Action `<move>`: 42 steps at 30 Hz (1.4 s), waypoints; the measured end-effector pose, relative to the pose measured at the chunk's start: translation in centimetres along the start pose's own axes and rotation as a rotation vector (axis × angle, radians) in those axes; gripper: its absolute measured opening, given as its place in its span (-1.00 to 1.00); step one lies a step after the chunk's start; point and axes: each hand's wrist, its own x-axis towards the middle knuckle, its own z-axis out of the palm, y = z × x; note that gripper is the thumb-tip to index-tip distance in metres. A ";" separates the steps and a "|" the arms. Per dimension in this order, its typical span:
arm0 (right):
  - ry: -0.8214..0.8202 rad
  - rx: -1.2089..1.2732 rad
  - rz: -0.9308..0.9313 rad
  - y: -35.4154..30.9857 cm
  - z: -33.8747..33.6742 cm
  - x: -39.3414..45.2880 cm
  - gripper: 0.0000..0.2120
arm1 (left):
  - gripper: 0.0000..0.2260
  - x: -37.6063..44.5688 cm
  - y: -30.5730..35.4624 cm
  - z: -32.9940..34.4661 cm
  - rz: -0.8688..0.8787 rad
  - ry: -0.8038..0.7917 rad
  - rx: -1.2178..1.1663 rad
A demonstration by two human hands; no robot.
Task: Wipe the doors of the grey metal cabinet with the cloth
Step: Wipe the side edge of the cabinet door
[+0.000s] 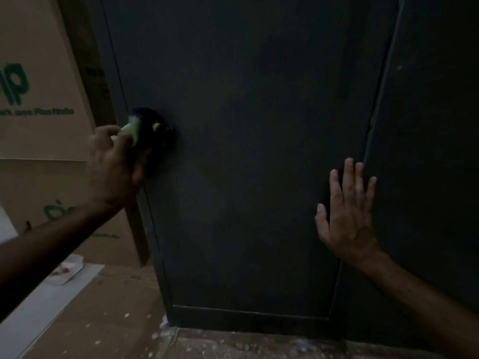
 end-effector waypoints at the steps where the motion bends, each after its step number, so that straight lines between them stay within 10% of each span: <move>1: -0.002 0.000 0.003 -0.1 -0.1 0.0 -0.25 | -0.73 -0.6 0.5 0.1 -0.025 -0.003 -0.002; 7: -0.019 0.015 0.006 -0.2 -0.4 0.0 -0.24 | -0.62 -9.7 -2.3 0.7 0.724 -0.395 0.079; 14: -0.021 0.028 0.023 -0.4 -0.3 0.2 -0.25 | -0.68 1.2 -1.5 -1.1 -0.126 -0.047 0.000; 21: -0.053 0.023 0.017 -0.2 -0.6 0.0 -0.23 | -0.63 -15.1 -3.1 0.3 0.596 -0.629 0.102; 29: -0.030 0.046 0.017 -0.3 -0.3 0.1 -0.22 | -0.66 -8.4 -0.4 -1.3 0.151 -0.323 0.050; 36: -0.008 0.059 0.011 -0.3 -0.2 0.2 -0.22 | -0.40 -16.6 -0.3 0.7 0.605 -0.916 0.144; 42: -0.018 0.063 0.003 0.1 -0.1 0.1 -0.22 | -0.63 -10.7 0.3 -0.6 0.303 -0.459 -0.021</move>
